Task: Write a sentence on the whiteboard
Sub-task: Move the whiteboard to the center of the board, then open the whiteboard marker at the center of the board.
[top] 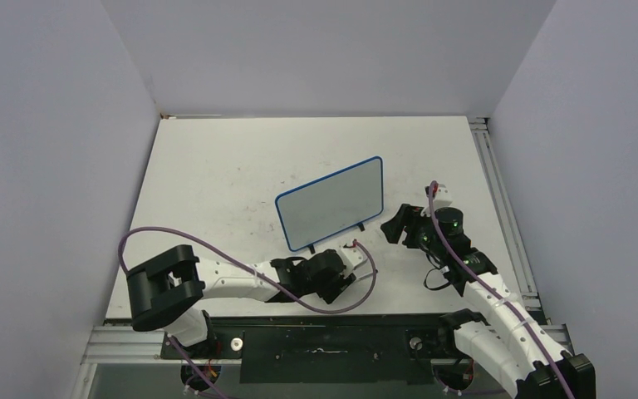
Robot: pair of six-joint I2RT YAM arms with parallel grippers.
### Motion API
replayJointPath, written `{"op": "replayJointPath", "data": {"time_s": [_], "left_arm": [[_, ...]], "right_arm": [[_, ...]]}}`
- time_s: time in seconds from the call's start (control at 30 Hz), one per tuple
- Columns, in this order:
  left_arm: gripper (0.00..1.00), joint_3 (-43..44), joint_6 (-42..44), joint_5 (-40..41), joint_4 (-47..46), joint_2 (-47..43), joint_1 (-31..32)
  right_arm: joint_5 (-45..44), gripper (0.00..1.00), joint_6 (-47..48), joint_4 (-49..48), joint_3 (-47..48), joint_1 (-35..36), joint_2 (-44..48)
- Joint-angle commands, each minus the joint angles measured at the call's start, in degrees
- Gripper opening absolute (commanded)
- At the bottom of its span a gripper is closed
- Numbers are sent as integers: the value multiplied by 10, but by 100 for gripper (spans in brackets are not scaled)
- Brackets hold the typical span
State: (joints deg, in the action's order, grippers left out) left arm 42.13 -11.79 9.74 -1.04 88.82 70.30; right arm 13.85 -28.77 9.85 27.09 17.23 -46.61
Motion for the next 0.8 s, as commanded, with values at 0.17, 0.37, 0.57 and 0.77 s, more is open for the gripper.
{"op": "replayJointPath", "data": {"time_s": [0.17,0.37,0.57,0.77], "left_arm": [[39,17,10,11,-15,8,-2],[39,21,10,21,-4,31,6],[31,41,15,32,7,52,11],[9,42,16,20,10,55,12]], "right_arm": [[8,73,10,-9,21,-10,0],[13,73,8,-12,20,-13,-4],[17,73,1,-12,17,-17,-2],[24,73,-2,-6,21,-20,0]]}}
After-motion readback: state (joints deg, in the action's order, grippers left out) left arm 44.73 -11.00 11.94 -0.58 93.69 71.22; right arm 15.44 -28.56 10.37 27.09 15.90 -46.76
